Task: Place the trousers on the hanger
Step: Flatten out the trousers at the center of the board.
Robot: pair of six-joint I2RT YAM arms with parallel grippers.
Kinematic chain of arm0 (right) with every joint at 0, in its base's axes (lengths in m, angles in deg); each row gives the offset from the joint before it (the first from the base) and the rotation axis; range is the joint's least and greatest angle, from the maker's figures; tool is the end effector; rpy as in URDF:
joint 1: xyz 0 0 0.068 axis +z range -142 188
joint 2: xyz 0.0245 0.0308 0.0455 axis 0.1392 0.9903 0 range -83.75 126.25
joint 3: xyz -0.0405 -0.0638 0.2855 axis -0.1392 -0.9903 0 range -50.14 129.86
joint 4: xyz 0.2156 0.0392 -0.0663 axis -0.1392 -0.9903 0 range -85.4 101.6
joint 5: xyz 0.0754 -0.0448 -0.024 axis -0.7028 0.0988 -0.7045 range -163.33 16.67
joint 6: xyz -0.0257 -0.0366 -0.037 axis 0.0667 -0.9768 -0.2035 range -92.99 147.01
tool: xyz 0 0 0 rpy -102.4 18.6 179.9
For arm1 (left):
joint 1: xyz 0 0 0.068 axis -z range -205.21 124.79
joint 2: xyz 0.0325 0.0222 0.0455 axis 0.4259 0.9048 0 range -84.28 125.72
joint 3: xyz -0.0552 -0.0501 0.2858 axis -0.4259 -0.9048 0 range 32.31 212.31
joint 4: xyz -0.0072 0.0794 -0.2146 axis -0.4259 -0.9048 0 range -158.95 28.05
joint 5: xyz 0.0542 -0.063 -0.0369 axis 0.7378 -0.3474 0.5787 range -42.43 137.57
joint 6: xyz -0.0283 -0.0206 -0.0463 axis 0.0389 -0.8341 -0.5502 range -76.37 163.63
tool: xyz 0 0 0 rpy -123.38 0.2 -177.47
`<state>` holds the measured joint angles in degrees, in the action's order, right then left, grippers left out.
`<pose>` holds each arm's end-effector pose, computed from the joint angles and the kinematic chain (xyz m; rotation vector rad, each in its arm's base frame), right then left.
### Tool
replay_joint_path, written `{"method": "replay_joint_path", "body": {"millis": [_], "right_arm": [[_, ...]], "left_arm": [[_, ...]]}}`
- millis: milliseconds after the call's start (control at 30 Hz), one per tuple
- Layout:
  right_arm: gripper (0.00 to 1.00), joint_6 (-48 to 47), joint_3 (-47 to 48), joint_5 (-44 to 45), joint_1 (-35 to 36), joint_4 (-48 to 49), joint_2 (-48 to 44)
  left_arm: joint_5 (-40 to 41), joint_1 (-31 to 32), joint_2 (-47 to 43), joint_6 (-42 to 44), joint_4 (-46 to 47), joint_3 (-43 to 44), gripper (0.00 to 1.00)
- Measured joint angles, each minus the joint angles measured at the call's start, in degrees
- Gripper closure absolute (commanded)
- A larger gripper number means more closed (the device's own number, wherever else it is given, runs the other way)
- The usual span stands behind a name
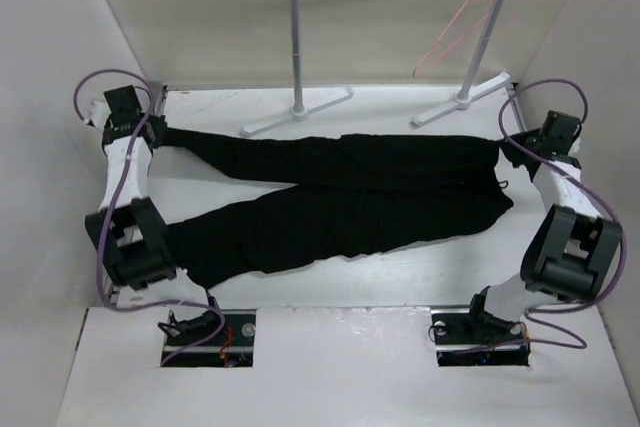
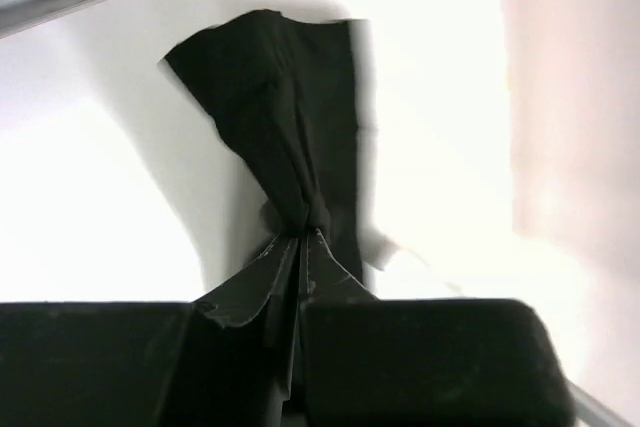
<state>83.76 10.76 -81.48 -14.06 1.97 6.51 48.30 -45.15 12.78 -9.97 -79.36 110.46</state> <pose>0.3018 -0.1159 0.2775 1.3919 1.8164 0.4807 0.3443 0.1254 0.3188 -1.3360 1.7760 -0.3121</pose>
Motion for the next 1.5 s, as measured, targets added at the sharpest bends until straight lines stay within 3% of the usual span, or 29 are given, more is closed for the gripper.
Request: {"method": "replay_joint_path", "body": {"millis": [300,500,600,700,900,1000,1100,1167,1233,1300,1367,1433,1500], "right_arm": [[0.97,-0.2,-6.6,3.0,0.0,0.1,-25.6],[0.95,-0.5,-7.1,6.0,-0.1,-0.7,-26.6],[0.95,-0.8,-4.8,6.8,0.0,-0.2,-18.3],[0.95,-1.1,0.3,6.8,1.0,0.7,-5.7],[0.92,-2.2,13.8,4.6,3.6,1.0,16.2],[0.72,-2.2,18.7,4.0,3.9,0.7,21.3],[0.49,-1.9,21.4,4.8,4.0,0.4,22.3],[0.42,-1.9,23.2,5.0,4.2,0.6,22.1],[0.38,-2.2,23.3,5.4,4.5,0.6,20.9],[0.43,-2.5,20.9,5.8,5.4,0.9,17.8],[0.62,-3.0,15.4,6.9,7.0,1.1,12.3],[0.93,-3.3,9.0,8.4,9.0,1.0,5.9],[0.99,-3.1,2.4,9.9,10.7,0.9,-0.1]], "left_arm": [[6.5,1.1,-29.3,0.3,-3.8,1.6,1.0],[11.1,2.1,-33.5,4.1,-9.6,2.4,1.0],[12.0,3.0,-28.3,5.3,-10.8,2.5,1.0],[12.2,4.3,-17.4,6.2,-10.8,4.3,1.0],[12.6,6.8,17.5,9.4,-12.5,25.8,0.99],[12.6,7.8,28.9,10.3,-12.6,36.0,0.92],[13.0,8.5,33.1,11.4,-12.5,40.9,0.7],[13.0,8.6,32.8,11.8,-12.0,41.5,0.55],[12.6,8.6,30.3,11.8,-10.6,40.0,0.5],[11.9,8.7,24.4,11.9,-8.5,33.3,0.5],[11.5,9.3,14.5,11.8,-6.3,21.0,0.53],[11.8,11.2,2.9,11.7,-4.2,7.4,0.57],[12.2,15.5,-7.6,11.1,-2.7,-4.3,0.61]]}}
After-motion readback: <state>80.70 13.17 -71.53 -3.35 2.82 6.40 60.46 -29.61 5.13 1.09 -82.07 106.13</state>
